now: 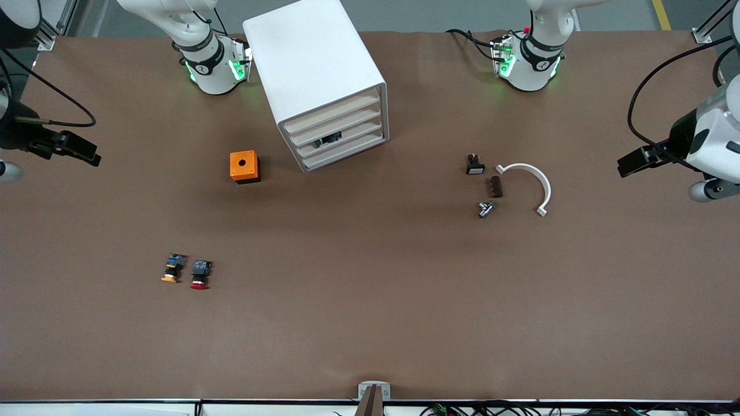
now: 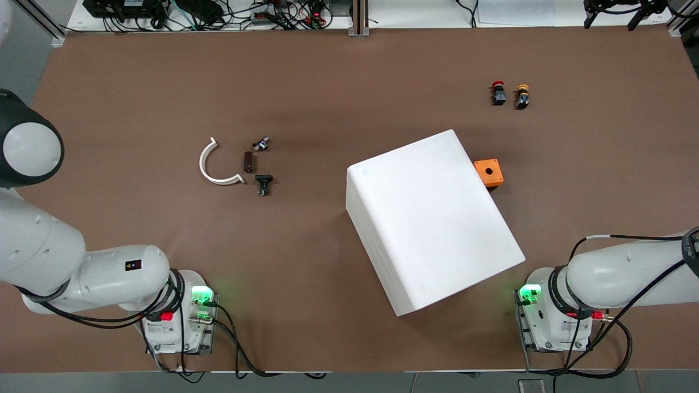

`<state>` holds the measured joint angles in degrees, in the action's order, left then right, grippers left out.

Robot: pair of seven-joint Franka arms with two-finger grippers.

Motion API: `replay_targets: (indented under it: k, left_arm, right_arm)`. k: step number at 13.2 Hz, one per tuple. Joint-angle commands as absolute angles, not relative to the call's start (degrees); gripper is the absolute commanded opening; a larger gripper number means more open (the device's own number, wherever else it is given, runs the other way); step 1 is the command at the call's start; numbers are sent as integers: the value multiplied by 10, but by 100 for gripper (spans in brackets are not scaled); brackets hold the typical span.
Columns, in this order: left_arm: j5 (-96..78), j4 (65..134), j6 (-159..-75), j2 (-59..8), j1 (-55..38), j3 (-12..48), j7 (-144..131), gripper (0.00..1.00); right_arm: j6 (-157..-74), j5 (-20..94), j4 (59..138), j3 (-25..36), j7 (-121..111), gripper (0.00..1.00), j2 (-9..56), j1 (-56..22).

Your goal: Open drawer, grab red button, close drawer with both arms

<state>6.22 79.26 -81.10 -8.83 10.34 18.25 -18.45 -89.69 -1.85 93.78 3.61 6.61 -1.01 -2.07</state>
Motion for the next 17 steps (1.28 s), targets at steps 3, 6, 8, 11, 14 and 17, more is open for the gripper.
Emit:
replay_targets:
  k: [3, 6, 8, 11, 14, 17]
  left_arm:
    - [69, 809, -809, -49, 99, 176, -149, 100]
    - [67, 833, -811, -9, 32, 103, -114, 100]
    - [61, 843, -813, 7, 18, 91, -74, 100]
    - [48, 891, -839, 38, 10, 78, -68, 100]
    - [33, 941, -860, 71, 11, 66, -66, 100]
    - [33, 935, -855, 69, 16, 66, -64, 100]
  right_arm:
    - [-913, -24, 901, 42, 26, 100, -4, -2]
    - [-911, -25, 889, 41, 26, 100, -1, -5]
    - [-908, -25, 891, 41, 26, 100, -2, -5]
    - [-909, -25, 892, 41, 26, 100, -1, -6]
    - [-911, -25, 891, 40, 26, 100, -1, -6]
    - [-911, -25, 891, 40, 25, 100, -1, -7]
